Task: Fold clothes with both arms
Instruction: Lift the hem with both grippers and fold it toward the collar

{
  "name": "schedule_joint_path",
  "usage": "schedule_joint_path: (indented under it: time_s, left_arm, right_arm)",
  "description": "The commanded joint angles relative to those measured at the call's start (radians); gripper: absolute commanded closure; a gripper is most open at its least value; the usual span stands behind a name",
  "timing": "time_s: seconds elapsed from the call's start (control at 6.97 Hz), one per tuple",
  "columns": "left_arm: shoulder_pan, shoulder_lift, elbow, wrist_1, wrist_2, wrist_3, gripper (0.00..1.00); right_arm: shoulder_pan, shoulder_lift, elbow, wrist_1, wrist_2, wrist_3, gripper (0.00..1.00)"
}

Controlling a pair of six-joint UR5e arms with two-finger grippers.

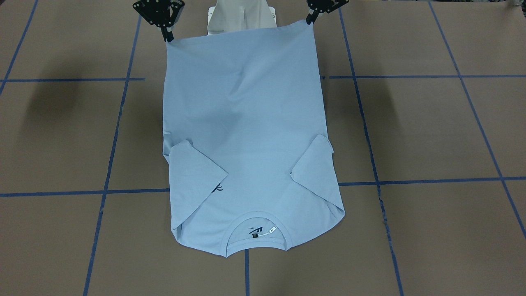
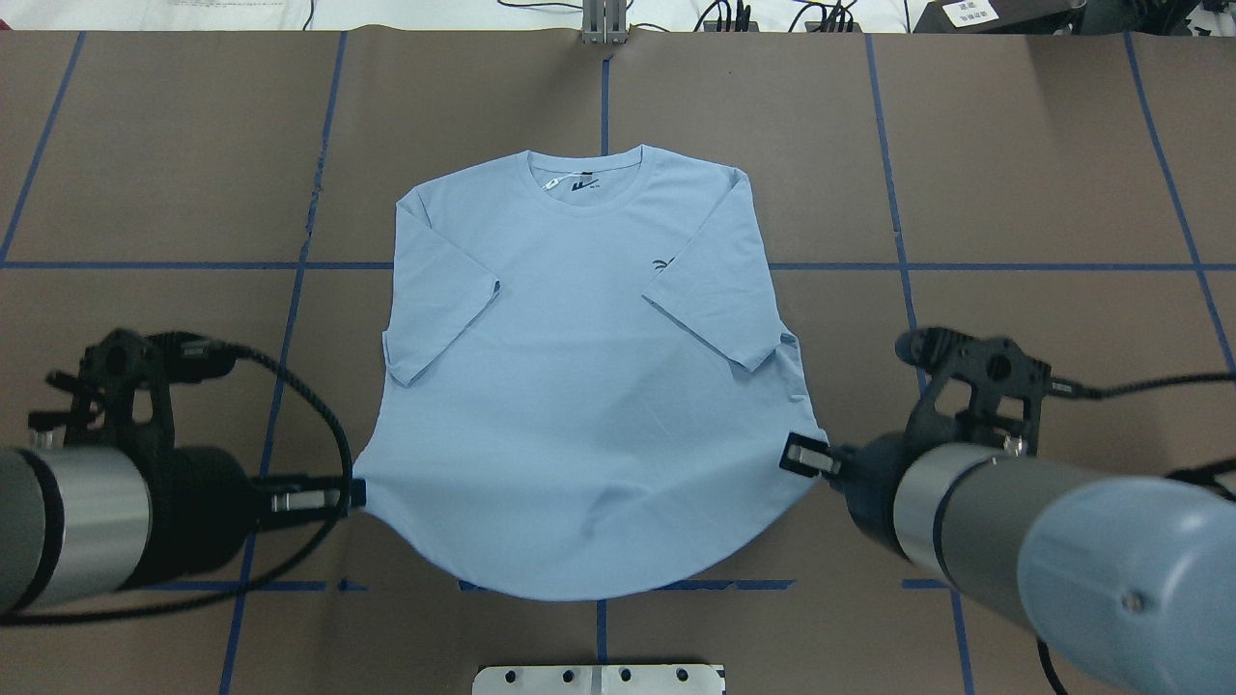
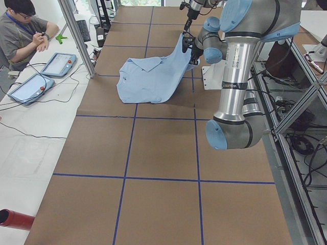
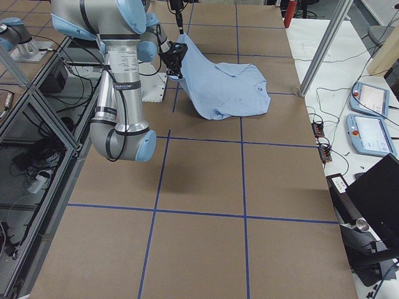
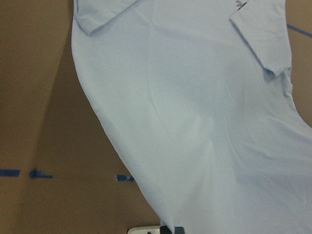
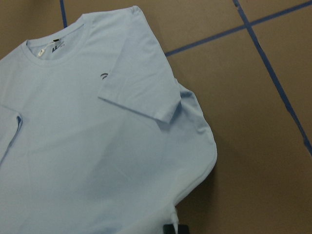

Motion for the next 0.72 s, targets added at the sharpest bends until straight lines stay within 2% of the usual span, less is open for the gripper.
schedule_joint_path:
  time_s: [0.0, 0.14, 0.29, 0.43, 0.57]
  left_arm:
    - [-0.228, -0.140, 0.216, 0.020, -0.084, 0.191, 1.00]
    - [-0.288, -0.196, 0.320, 0.017, -0.084, 0.251, 1.00]
    - [-0.329, -0.233, 0.394, 0.013, -0.084, 0.291, 1.00]
    - [-0.350, -0.257, 0.465, -0.001, -0.081, 0.298, 1.00]
    - [-0.359, -0.290, 0.584, -0.085, -0.077, 0.298, 1.00]
  right_arm:
    - [0.237, 0.131, -0.164, -0.019, 0.147, -0.181, 1.00]
    - [0.300, 0.187, -0.260, -0.010, 0.150, -0.221, 1.00]
    - [0.342, 0.218, -0.393, 0.094, 0.152, -0.246, 1.00]
    - [0.377, 0.222, -0.542, 0.253, 0.153, -0.249, 1.00]
    - [0.409, 0.243, -0.675, 0.363, 0.155, -0.272, 1.00]
